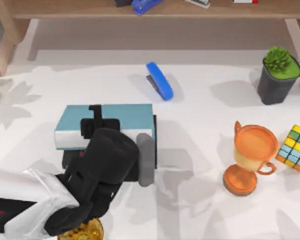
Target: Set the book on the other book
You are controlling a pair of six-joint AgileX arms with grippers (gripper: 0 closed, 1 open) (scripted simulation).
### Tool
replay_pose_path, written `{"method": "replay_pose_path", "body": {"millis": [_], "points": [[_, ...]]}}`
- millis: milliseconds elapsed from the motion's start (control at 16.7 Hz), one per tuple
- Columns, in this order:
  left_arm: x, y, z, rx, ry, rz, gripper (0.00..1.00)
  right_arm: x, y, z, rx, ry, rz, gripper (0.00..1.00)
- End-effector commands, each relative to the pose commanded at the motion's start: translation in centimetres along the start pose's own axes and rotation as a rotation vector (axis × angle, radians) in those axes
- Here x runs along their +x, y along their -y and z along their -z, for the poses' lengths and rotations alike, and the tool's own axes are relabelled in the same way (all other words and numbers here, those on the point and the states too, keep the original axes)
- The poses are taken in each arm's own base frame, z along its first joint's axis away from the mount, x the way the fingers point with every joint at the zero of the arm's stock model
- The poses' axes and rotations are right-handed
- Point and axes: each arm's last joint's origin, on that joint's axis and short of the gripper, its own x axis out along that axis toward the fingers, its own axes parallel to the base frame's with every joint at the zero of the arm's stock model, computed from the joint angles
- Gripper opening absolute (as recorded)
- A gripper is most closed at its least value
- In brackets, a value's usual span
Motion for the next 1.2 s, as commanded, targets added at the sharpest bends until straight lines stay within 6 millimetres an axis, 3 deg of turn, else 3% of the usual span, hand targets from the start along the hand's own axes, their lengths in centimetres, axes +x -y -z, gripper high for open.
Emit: {"method": "replay_pose_path", "body": {"millis": [300, 780, 1200], "points": [[0.2, -1.2, 0.0, -0.044, -0.007, -0.037, 0.0, 0.0, 0.0, 0.0, 0.0, 0.0, 0.0, 1.0], [0.5, -0.1, 0.0, 0.0, 0.0, 0.0, 0.0, 0.0, 0.0, 0.0, 0.0, 0.0, 0.0, 1.0], [0.5, -0.1, 0.0, 0.0, 0.0, 0.0, 0.53, 0.0, 0.0, 0.0, 0.0, 0.0, 0.0, 1.0]]}}
